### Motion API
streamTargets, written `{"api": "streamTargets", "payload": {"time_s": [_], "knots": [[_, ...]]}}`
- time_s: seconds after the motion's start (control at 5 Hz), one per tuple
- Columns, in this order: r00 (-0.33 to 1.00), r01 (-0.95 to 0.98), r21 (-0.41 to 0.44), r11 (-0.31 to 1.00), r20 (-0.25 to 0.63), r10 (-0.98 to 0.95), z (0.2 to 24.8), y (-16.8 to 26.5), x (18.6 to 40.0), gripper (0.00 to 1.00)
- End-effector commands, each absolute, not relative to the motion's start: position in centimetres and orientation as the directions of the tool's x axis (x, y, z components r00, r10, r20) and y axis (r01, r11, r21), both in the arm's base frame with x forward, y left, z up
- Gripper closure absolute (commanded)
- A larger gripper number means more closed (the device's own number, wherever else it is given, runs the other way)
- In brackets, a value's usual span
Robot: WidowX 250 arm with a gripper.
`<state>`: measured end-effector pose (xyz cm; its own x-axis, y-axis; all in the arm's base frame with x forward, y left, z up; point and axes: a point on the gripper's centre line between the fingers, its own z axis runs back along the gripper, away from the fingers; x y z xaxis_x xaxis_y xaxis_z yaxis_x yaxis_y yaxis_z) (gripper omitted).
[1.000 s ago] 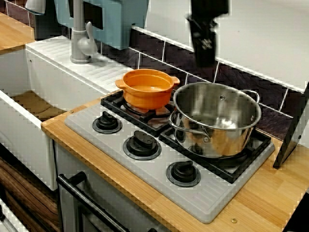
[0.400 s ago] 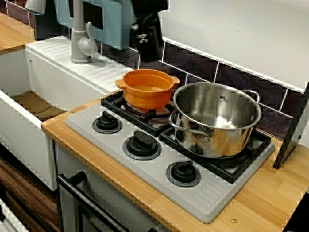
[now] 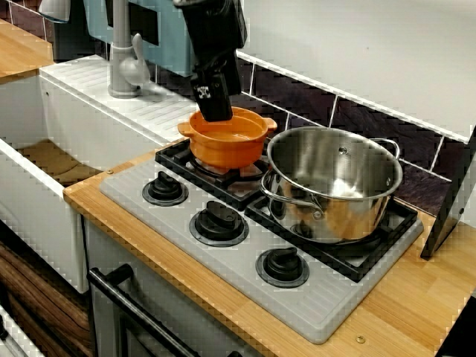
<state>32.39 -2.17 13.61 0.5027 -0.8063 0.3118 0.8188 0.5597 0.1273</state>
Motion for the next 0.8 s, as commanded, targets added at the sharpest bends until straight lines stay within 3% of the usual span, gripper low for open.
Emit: {"api": "streamTargets", "payload": {"time_s": [0.0, 0.2, 0.6], "knots": [[0.482, 0.795, 0.247, 0.554, 0.296, -0.825, 11.4, -0.3, 34.6, 0.0], [0.474, 0.804, 0.249, 0.54, 0.28, -0.835, 10.2, 0.5, 35.0, 0.0], [0.482, 0.814, 0.197, 0.547, 0.296, -0.825, 11.2, 0.0, 34.3, 0.0]]}}
